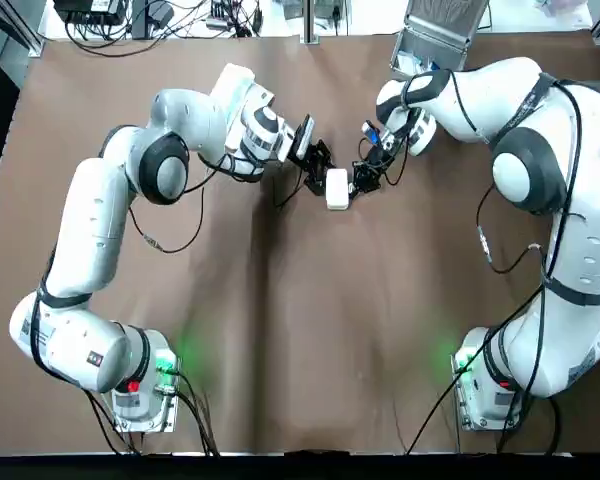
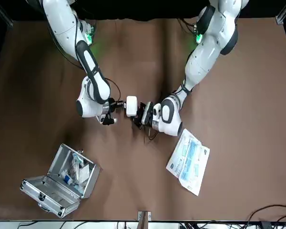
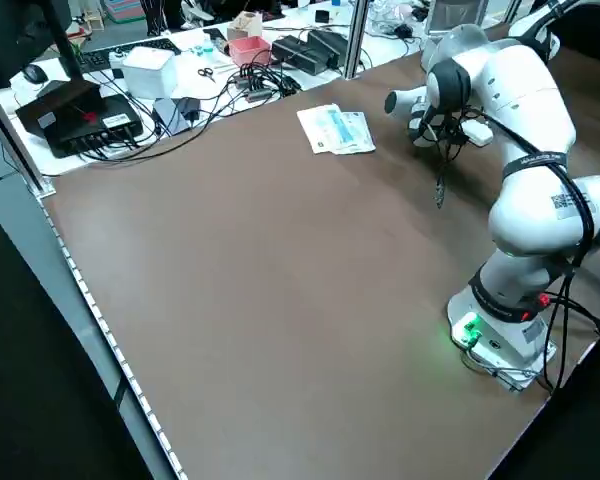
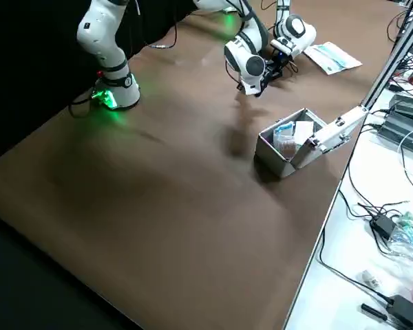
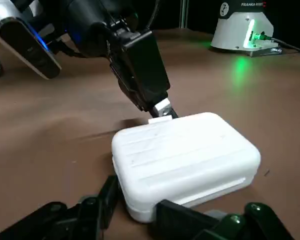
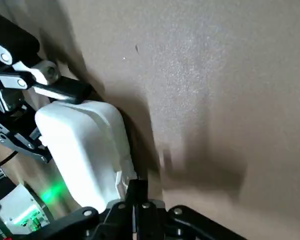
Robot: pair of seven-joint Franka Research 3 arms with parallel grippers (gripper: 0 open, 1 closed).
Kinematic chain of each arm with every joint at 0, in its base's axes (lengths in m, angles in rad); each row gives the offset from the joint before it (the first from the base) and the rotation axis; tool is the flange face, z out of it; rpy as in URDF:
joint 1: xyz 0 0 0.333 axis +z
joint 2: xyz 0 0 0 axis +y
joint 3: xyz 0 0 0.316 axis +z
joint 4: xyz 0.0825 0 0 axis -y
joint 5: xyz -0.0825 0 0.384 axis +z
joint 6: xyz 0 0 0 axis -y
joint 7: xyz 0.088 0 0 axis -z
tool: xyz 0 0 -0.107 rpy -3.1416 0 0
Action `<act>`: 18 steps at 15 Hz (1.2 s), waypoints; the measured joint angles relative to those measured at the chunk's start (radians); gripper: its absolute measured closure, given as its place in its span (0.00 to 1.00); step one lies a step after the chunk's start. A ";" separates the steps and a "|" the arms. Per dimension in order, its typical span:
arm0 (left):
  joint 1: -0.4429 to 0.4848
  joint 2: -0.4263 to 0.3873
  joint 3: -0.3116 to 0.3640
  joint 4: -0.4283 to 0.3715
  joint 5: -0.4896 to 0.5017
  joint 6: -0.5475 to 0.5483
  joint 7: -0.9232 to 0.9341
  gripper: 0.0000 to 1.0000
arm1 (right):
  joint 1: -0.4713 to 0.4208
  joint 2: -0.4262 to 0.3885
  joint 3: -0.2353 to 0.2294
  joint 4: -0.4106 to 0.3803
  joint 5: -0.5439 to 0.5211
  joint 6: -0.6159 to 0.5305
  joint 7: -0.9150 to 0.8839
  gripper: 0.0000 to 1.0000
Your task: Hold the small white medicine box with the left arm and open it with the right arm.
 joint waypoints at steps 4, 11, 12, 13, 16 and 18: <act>0.005 0.005 -0.001 0.000 -0.015 -0.009 0.000 0.58 | 0.000 0.000 -0.006 0.007 0.000 -0.022 0.024 0.99; 0.012 0.014 -0.003 0.001 -0.043 -0.024 0.003 0.58 | 0.000 0.000 -0.011 0.016 -0.001 -0.047 0.058 0.99; 0.012 0.015 -0.003 0.001 -0.043 -0.025 0.003 0.58 | 0.000 0.000 -0.014 0.021 -0.002 -0.060 0.067 0.99; 0.012 0.015 -0.003 0.001 -0.043 -0.026 0.004 0.58 | 0.000 -0.001 -0.016 0.025 -0.002 -0.070 0.072 0.99; 0.013 0.015 -0.003 0.000 -0.044 -0.027 0.004 0.58 | 0.001 -0.003 -0.012 0.040 0.000 -0.080 0.087 0.99; 0.014 0.015 -0.003 0.000 -0.044 -0.029 0.004 0.58 | 0.004 -0.004 -0.008 0.050 0.000 -0.082 0.103 0.99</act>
